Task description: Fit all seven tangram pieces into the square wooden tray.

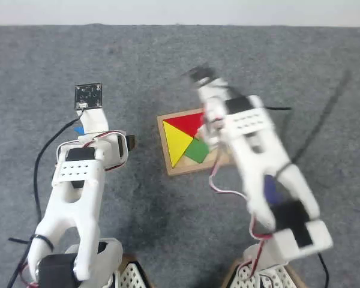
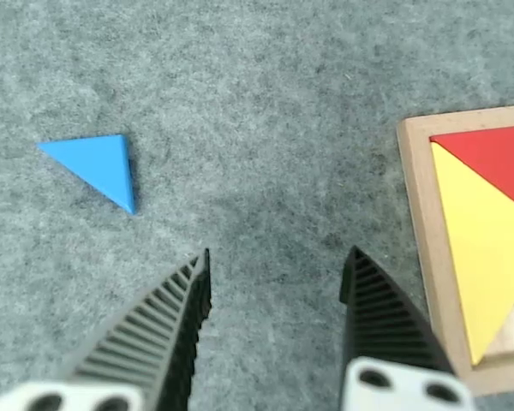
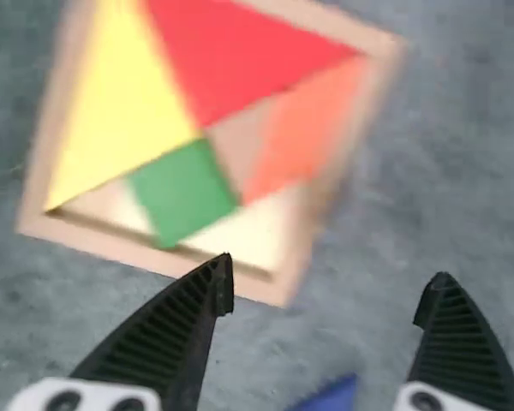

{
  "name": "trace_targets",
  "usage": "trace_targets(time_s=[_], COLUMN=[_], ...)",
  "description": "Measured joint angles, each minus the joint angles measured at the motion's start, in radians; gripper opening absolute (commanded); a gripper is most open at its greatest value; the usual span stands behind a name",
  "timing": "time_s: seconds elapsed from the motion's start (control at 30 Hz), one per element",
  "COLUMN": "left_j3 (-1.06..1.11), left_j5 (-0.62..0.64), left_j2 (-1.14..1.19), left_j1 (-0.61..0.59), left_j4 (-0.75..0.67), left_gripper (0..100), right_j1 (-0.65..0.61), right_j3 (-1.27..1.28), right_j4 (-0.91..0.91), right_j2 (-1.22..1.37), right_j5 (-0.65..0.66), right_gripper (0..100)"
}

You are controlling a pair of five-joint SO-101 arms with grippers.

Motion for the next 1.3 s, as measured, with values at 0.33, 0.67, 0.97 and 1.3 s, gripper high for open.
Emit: trace_targets(time_s=[0.33,0.67,0.97,1.3], left_j3=[-0.057,-0.718,-0.937,-0.721], left_j5=[-0.091,-0.092,-0.041,-0.040], left_j2=[0.000,0.319,0.605,0.605], left_j1=[-0.031,-0.233,-0.218,-0.034], left_j4=[0.043,0.569,0.669,0.506], left_gripper=[25,25,25,25], right_j1=[0.157,0.282,0.298,0.437], right_j3=[0.439,0.778,0.760,0.643], right_j4=[-0.095,-0.342,-0.245,-0.015], right_j2=[-0.420,-0.440,-0.442,-0.448], right_j5=[-0.005,-0.061,0.072,-0.002], right_gripper=[33.6,33.6,33.6,33.6])
